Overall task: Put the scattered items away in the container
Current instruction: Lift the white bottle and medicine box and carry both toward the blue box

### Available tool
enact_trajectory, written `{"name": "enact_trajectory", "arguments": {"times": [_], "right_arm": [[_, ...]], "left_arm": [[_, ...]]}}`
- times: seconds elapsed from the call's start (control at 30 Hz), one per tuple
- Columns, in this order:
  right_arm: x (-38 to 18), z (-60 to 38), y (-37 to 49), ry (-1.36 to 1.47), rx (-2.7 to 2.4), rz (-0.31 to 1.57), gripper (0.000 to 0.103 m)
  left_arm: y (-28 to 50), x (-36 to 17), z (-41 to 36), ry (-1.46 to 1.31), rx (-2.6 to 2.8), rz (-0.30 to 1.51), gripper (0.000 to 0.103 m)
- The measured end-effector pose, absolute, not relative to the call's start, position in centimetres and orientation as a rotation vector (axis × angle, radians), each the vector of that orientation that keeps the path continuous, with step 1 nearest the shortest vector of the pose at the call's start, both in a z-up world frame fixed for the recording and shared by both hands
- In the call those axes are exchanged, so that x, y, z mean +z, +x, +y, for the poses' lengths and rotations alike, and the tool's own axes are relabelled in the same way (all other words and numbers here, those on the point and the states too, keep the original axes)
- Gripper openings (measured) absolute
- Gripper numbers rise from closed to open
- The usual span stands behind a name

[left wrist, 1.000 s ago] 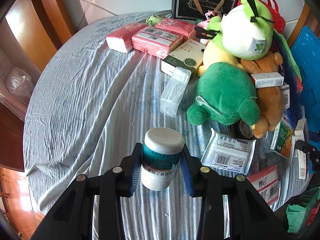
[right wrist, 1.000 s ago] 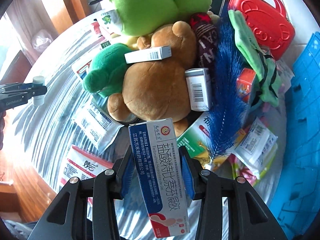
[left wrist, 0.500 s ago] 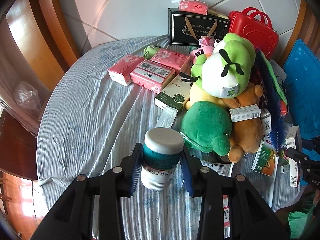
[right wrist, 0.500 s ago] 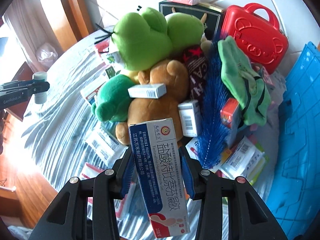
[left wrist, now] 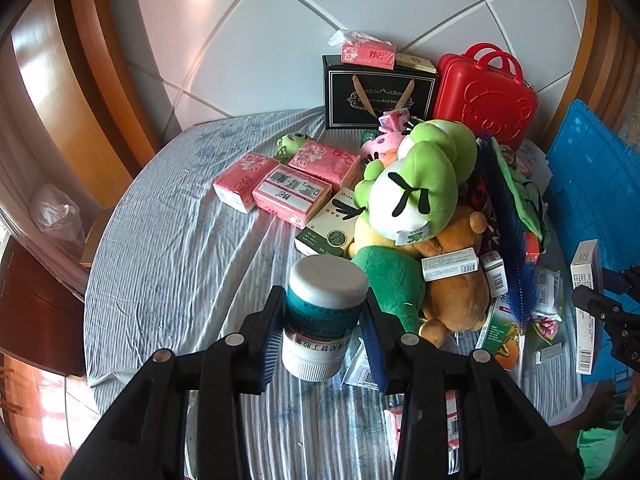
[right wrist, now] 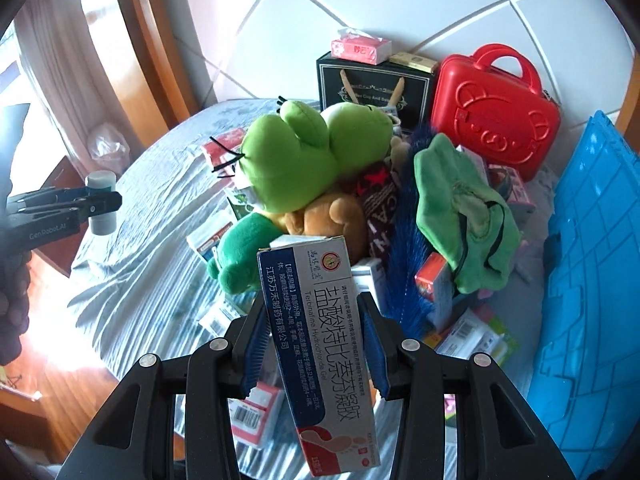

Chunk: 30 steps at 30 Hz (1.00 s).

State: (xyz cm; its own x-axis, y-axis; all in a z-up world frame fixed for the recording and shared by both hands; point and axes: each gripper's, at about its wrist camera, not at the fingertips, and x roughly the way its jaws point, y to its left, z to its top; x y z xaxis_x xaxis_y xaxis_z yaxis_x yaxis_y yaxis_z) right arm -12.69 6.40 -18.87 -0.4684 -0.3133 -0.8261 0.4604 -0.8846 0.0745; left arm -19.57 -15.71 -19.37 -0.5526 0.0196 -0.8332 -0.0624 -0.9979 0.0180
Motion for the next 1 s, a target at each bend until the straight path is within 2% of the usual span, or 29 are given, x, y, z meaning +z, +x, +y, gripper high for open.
{"name": "enact_trajectory", "arguments": {"times": [1.0], "right_arm": [[-8.2,13.6,-12.8,1.058,-2.449,0.074,0.042]], "left_arm": [[-19.7,-9.3,-7.2,-1.232,2.812,0.105,0.036]]}}
